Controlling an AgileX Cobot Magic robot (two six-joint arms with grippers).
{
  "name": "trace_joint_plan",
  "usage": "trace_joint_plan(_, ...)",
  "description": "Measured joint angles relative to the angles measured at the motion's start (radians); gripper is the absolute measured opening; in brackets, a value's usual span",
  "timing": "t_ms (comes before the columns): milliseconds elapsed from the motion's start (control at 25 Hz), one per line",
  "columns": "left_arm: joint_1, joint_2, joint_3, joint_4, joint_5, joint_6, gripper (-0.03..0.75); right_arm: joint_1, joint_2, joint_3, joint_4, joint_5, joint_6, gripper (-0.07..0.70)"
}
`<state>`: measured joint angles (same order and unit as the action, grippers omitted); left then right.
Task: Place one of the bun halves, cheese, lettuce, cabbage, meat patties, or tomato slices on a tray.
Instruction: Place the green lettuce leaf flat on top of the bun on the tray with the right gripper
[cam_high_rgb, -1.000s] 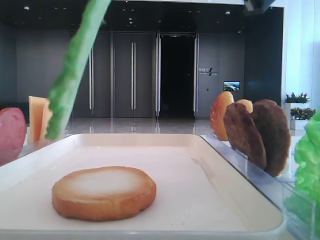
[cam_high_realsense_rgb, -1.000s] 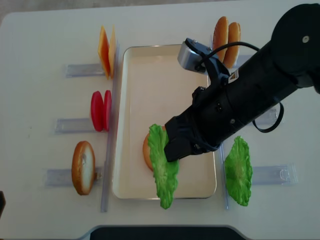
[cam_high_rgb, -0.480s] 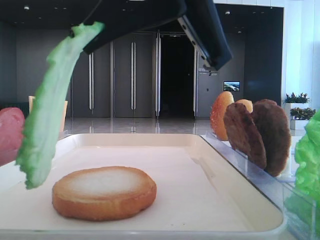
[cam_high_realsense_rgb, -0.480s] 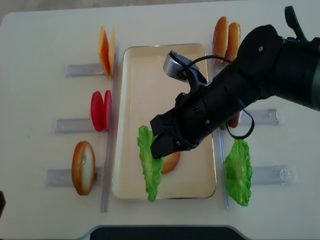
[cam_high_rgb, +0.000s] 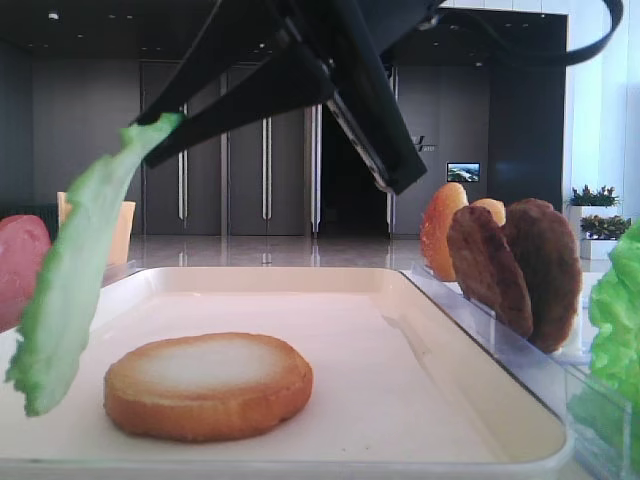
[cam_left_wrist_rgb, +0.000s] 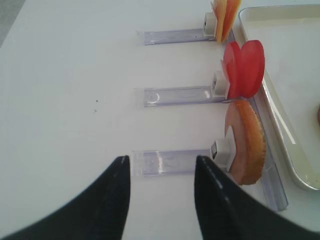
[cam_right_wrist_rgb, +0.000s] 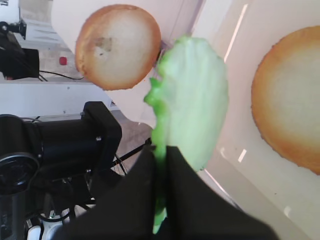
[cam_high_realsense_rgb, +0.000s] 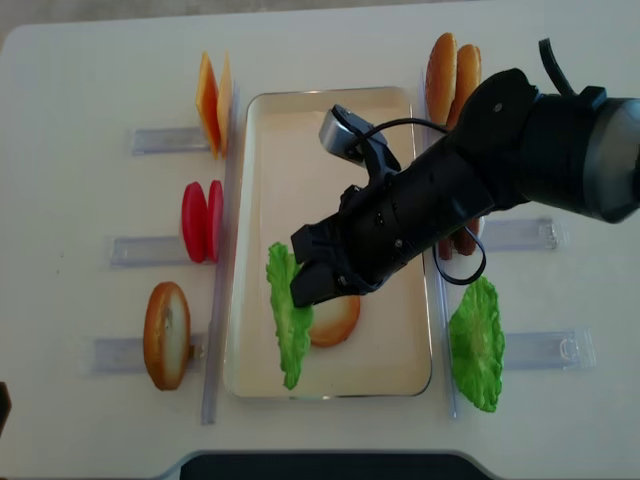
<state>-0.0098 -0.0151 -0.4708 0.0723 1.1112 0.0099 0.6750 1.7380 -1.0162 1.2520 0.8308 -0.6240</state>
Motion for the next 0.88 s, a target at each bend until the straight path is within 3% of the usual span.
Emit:
trace_joint_plan(560, 0.000, 0.000, 0.000, 0.003, 0.000, -0.010, 0.327, 0.000, 0.020, 0.000, 0.002, -0.078, -0.065, 0.039)
trace_joint_plan(880, 0.000, 0.000, 0.000, 0.006, 0.000, -0.010, 0.327, -0.037, 0.020, 0.000, -0.012, -0.080, -0.080, 0.039)
